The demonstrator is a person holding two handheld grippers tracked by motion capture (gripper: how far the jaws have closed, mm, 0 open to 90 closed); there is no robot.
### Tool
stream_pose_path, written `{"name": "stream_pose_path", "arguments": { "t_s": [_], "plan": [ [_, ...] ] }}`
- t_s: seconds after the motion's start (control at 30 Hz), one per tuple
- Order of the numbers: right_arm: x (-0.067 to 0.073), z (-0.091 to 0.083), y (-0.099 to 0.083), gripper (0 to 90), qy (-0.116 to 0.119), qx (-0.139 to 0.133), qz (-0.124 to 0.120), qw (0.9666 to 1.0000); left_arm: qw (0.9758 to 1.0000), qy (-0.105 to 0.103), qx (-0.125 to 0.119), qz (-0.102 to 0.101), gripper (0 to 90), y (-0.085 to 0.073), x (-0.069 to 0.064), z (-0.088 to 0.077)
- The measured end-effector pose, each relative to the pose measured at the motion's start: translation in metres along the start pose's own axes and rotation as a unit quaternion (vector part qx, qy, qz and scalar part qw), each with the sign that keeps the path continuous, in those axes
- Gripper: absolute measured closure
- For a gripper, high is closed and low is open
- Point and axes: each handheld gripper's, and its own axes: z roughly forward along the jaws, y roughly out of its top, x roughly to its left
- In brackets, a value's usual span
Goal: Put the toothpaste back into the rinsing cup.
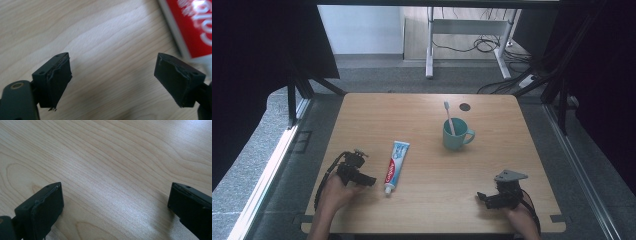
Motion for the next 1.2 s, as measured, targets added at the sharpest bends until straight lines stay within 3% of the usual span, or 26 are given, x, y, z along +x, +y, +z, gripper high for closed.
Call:
{"name": "stream_pose_path", "arguments": {
  "t_s": [0.33,0.53,0.8,1.2],
  "plan": [
    [0.000,0.000,0.000,0.0,0.000,0.000,-0.001,1.0000,0.9993,-0.011,0.035,0.005,18.1,0.044,-0.012,-0.008],
    [0.000,0.000,0.000,0.0,0.000,0.001,-0.001,1.0000,0.9987,-0.005,0.049,0.012,18.8,0.065,-0.021,-0.007],
    [0.000,0.000,0.000,0.0,0.000,0.001,-0.002,1.0000,0.9950,0.000,0.099,0.005,19.9,0.097,-0.036,0.008],
    [0.000,0.000,0.000,0.0,0.000,0.001,-0.001,1.0000,0.9890,0.009,0.147,0.002,22.0,0.117,-0.051,0.034]
  ]
}}
